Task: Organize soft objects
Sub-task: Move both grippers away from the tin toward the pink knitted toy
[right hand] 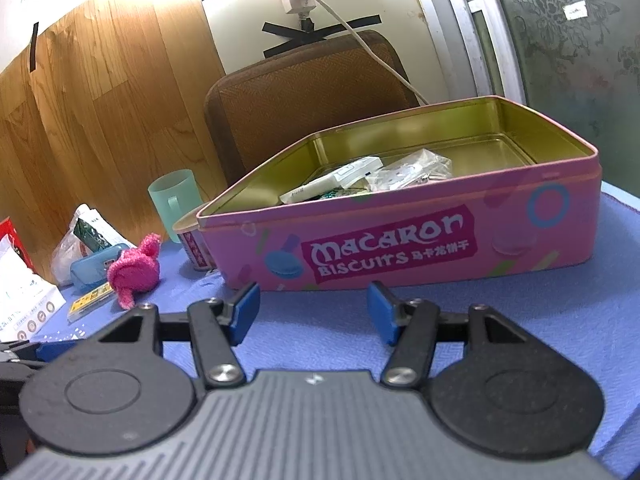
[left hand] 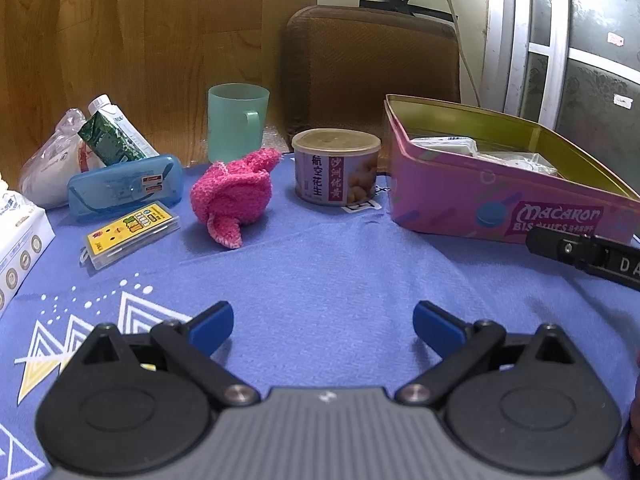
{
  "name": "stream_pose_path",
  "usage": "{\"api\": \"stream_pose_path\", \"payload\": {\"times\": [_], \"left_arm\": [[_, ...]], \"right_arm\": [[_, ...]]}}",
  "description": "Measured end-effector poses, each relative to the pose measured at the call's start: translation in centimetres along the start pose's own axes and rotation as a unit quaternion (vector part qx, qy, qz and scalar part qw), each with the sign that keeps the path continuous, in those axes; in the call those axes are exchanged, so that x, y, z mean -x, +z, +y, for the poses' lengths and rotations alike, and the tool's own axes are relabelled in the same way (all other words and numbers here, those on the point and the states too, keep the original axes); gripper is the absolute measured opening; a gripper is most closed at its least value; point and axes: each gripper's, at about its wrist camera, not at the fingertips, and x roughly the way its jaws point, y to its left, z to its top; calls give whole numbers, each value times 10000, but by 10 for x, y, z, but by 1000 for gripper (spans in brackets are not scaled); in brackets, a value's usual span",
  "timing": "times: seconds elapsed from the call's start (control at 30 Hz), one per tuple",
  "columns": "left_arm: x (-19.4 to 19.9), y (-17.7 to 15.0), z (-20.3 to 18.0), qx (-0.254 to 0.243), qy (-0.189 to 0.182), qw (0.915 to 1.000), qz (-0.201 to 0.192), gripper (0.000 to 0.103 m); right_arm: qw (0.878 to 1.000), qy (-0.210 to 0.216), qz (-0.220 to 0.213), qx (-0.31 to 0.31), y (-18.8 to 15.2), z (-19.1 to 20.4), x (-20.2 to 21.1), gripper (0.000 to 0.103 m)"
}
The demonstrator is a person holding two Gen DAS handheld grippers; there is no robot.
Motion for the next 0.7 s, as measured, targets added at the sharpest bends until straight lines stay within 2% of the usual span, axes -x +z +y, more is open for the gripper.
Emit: {"api": "stream_pose_path", "payload": {"times": [0.43, 0.6, 0.7], "left_arm": [[6, -3, 14, 237, 122, 9996, -54, 100], [11, -9, 28, 267, 291, 9992, -6, 100], [20, -14, 49, 369, 481, 9982, -34, 100]], "right_arm": [[9988, -140, -80, 463, -5, 16, 6, 64], [9982, -19, 57, 600, -9, 27, 5, 64], [9962, 172, 182, 833, -12, 42, 3, 64]]}}
